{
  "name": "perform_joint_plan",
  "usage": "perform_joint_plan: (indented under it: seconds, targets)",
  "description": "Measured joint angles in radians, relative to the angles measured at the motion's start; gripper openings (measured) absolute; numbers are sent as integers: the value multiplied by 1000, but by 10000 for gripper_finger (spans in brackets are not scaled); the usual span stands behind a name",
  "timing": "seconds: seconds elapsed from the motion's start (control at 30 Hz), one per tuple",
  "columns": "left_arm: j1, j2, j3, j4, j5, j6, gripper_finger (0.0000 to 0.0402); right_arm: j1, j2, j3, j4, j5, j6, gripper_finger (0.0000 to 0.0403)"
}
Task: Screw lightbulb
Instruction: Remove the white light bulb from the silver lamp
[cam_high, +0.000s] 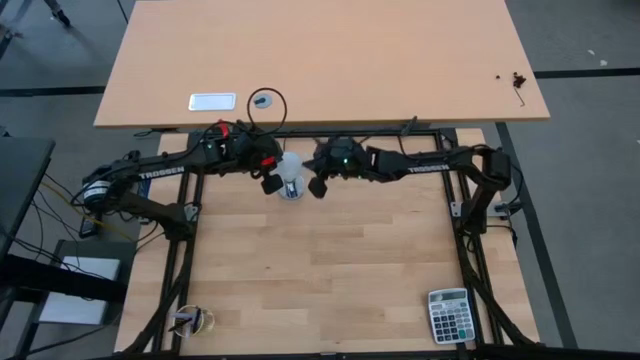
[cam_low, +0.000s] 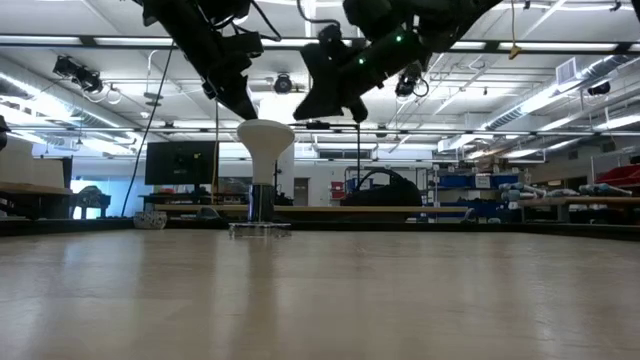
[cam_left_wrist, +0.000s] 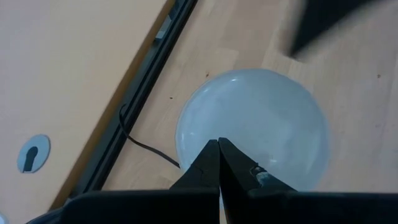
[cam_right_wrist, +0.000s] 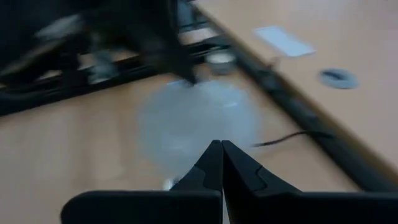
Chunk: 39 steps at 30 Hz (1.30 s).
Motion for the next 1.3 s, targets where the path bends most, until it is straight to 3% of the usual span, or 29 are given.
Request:
perform_joint_plan:
  seconds: [0.27, 1.3]
  targets:
    - [1, 1, -1, -1, -5, 0, 0, 76, 32, 0, 36, -8, 11, 9]
    - [-36, 1, -2, -6, 6, -8, 0, -83, 42, -3, 2, 31, 18, 9]
